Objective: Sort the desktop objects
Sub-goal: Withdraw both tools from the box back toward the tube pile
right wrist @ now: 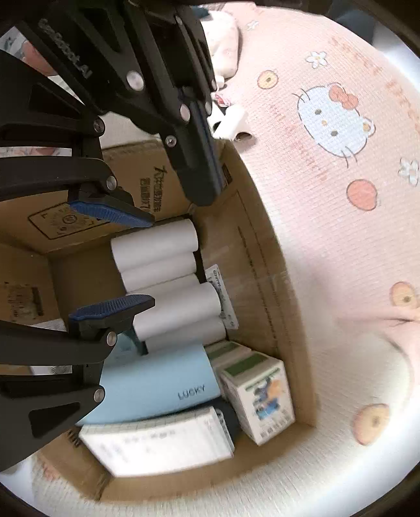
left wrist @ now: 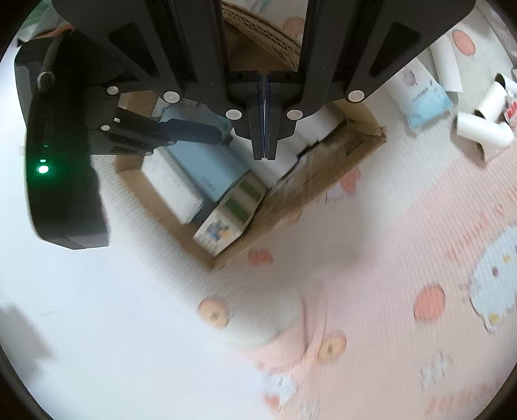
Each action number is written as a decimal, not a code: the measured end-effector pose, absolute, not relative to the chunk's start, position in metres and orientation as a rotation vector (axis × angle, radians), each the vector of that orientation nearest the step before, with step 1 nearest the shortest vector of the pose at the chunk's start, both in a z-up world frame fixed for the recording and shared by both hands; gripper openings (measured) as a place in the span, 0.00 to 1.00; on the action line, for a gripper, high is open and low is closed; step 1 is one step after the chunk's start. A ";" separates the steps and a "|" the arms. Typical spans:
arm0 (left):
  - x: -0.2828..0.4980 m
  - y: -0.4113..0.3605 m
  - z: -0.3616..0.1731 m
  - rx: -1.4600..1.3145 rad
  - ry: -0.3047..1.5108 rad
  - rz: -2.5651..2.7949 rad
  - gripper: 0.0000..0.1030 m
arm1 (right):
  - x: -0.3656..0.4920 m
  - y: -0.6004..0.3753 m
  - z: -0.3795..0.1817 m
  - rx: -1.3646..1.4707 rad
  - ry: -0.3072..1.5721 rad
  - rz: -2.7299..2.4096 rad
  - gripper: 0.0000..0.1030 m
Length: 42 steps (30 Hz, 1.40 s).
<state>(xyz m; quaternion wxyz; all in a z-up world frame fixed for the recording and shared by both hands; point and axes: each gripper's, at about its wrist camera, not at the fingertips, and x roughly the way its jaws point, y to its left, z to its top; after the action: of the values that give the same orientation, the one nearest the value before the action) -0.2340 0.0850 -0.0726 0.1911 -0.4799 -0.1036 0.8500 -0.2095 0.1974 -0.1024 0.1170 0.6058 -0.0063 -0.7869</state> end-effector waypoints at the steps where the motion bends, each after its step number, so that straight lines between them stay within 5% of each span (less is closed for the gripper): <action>1: -0.224 0.084 -0.066 -1.293 -0.284 2.423 0.00 | -0.200 0.186 -0.097 1.759 0.017 -2.326 0.39; 13: -0.173 0.045 -0.065 -1.163 -0.367 2.519 0.00 | -0.173 0.207 -0.081 1.742 0.211 -2.438 0.39; 35: -0.063 -0.080 -0.151 -1.287 -0.503 2.682 0.00 | -0.114 0.132 -0.075 1.606 0.396 -2.406 0.39; 42: -0.051 -0.122 -0.185 -1.357 -0.604 2.733 0.00 | -0.116 0.095 -0.108 1.580 0.186 -2.220 0.39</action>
<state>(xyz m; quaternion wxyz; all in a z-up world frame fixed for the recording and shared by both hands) -0.0507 -0.1215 -0.1854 0.0156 -0.4362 -0.1941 0.8785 -0.1164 0.0948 -0.1080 0.2037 0.5662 0.0668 -0.7959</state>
